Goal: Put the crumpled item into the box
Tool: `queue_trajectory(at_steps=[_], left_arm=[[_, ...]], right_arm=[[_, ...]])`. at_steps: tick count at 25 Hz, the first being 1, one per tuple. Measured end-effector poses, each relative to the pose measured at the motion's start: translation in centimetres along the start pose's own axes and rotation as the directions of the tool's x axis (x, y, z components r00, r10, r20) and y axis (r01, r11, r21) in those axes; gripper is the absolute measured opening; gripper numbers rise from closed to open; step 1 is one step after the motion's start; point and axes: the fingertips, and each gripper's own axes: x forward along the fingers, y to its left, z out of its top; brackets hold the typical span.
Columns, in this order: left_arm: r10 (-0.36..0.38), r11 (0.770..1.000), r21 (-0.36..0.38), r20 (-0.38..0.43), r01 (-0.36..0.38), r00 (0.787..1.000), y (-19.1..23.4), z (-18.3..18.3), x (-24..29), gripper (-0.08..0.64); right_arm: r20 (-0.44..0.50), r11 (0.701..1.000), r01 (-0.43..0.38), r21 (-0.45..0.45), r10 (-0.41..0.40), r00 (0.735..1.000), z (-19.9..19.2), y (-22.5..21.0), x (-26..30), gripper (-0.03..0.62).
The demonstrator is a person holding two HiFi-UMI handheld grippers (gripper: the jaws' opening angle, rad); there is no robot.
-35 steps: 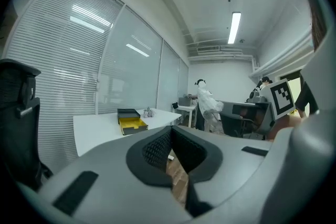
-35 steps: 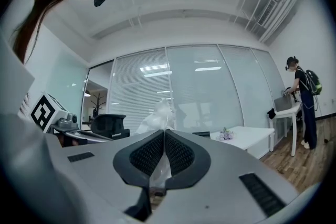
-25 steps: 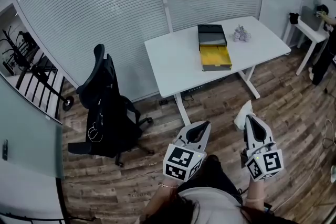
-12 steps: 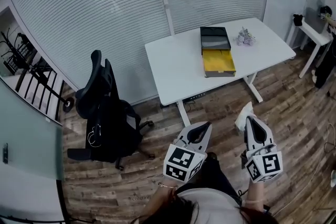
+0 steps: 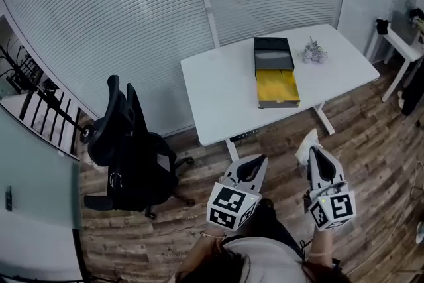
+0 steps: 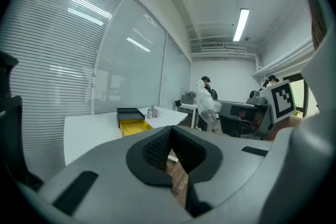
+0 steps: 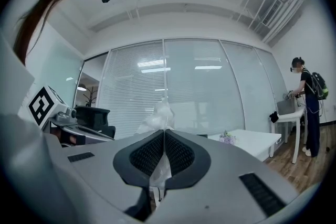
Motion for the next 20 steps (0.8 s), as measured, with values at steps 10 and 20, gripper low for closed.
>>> queue_trajectory(at_steps=[10, 20], left_arm=[[0.025, 1.0, -0.001, 0.0, -0.025, 1.0, 2.3, 1.8, 6.1, 0.017], [0.06, 0.998, 0.002, -0.008, -0.06, 0.998, 4.3, 2.8, 11.4, 0.017]], right_arm=[[-0.026, 0.999, -0.025, 0.026, 0.026, 0.999, -0.3, -4.8, 5.1, 0.032], [-0.057, 0.996, -0.064, 0.054, 0.067, 0.996, -1.2, -8.9, 9.4, 0.032]])
